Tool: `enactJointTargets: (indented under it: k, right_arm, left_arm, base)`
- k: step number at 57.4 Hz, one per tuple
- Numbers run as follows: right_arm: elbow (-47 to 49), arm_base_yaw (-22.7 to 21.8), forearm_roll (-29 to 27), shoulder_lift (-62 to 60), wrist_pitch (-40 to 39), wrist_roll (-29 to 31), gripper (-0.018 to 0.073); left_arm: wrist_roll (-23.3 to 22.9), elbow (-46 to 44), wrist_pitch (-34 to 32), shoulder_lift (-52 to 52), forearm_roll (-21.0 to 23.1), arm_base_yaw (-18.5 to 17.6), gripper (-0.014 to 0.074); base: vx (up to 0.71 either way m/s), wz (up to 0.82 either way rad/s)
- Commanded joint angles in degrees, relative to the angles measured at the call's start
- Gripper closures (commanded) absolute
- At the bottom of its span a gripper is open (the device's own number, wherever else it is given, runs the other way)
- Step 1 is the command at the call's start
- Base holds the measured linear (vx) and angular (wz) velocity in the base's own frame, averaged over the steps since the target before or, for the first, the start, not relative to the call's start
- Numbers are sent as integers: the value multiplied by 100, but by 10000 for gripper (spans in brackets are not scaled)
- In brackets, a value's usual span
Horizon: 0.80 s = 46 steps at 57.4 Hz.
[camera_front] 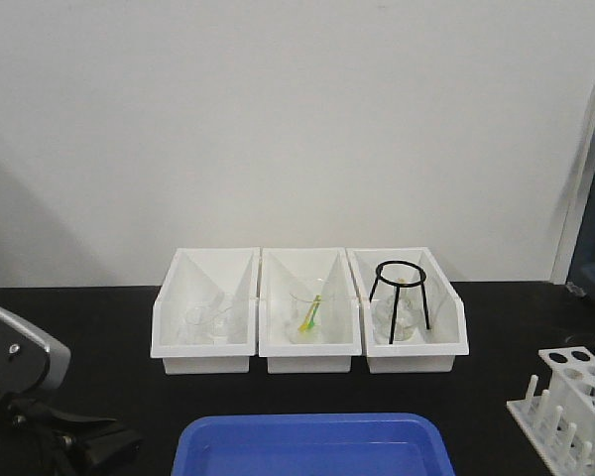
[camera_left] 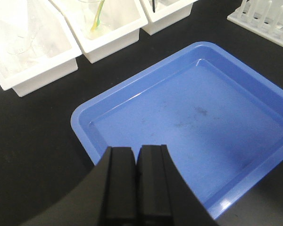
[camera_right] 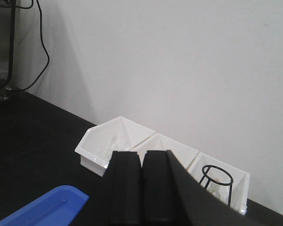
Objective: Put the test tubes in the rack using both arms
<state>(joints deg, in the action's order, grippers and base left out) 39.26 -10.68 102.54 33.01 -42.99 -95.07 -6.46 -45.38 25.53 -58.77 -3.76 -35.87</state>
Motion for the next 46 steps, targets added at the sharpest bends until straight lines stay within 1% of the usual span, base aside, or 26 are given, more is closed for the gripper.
enactJointTargets:
  k: [1,4,7,11,16,21,25,28,33,40,42,46]
  right_arm:
    - [168,-21,-48,14,148,-10,567]
    - [168,-21,-48,14,148,-10,567]
    - [168,-21,-48,14,148,-10,567]
    - [168,-21,-48,14,148,-10,567]
    - [168,-21,-48,14,148,-10,567]
    - [168,-21,-48,14,148,-10,567]
    - [168,-21,-48,14,148,-10,567]
    - [168,-21,-48,14,148,-10,567]
    - [168,-21,-48,14,148,-10,567]
    - [168,-21,-48,14,148,-10,567]
    - [168,-21,-48,14,148,-10,567]
    - [168,-21,-48,14,148,-10,567]
  left_arm:
    - [-8,-199,-499,122,30,7,617]
    - [38,-199,-553,188,16,18,617]
    - [200,-199,-660,282,-152,84,617]
    - [362,-199,-849,518,-272,302,617]
    - [378,-78,-1153,931,-269,739,617]
    - [373,331,-1390,1537,-203,1286,617]
    - [380,838,-1523,2082,-50,1751,617]
    - [394,1409,-1710,2632,68,2118,617]
    - [460,2318,-2143,3455,204,2623,617]
    - [467,3434,-2599,4485,376,3087,617]
    - [461,3719,-2642,4761,376,3169,617]
    - [444,4220,-2686,5264,565,3297,617]
  base:
    - [0,0]
    - [0,0]
    - [0,0]
    - [0,0]
    - [0,0]
    - [0,0]
    - [0,0]
    - [0,0]
    - [0,0]
    - [0,0]
    - [0,0]
    - [0,0]
